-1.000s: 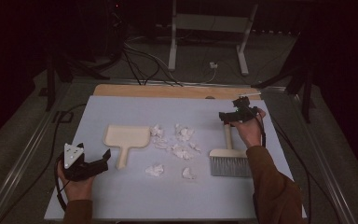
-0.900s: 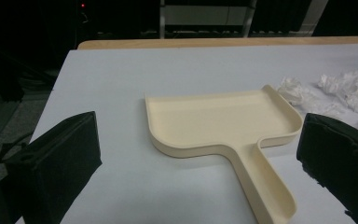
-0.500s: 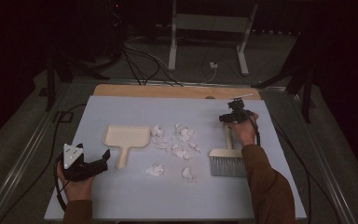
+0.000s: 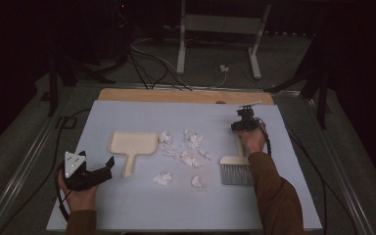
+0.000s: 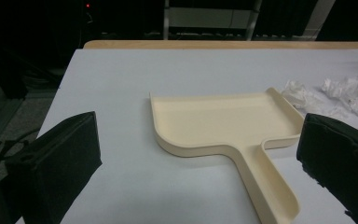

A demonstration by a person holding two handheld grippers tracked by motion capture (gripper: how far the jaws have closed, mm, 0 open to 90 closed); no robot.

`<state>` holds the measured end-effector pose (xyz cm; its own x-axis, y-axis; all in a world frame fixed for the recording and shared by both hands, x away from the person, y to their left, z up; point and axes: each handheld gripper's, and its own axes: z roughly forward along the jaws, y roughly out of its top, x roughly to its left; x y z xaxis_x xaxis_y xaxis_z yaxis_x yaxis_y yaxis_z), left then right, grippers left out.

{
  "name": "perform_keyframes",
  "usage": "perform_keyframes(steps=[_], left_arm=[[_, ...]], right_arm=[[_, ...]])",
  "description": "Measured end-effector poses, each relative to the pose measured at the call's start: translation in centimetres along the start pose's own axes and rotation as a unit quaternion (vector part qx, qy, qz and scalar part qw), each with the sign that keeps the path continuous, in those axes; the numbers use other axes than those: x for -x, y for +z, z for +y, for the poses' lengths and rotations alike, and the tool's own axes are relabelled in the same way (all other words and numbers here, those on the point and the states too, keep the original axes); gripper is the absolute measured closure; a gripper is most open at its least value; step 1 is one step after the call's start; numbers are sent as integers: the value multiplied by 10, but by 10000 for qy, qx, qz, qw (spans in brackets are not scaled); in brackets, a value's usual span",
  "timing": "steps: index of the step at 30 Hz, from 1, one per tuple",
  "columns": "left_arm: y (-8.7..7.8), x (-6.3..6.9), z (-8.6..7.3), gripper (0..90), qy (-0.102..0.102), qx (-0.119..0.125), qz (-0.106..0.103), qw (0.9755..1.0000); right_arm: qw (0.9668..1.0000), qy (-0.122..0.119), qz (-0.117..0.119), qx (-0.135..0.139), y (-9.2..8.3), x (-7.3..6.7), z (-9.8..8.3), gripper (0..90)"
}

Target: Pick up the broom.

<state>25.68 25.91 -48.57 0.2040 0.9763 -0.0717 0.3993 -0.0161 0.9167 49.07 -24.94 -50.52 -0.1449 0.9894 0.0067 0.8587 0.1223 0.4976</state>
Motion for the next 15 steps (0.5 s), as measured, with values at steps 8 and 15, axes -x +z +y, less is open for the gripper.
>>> perform_keyframes(steps=[8,15], left_arm=[[-1,1,0,4,25,-4,9,10000],[-2,10,2,4,5,21,-127,9999]], right_arm=[[9998,-41,-161,-61,-1,-9,2,700],[9998,-28,-92,152,-10,-10,0,709]])
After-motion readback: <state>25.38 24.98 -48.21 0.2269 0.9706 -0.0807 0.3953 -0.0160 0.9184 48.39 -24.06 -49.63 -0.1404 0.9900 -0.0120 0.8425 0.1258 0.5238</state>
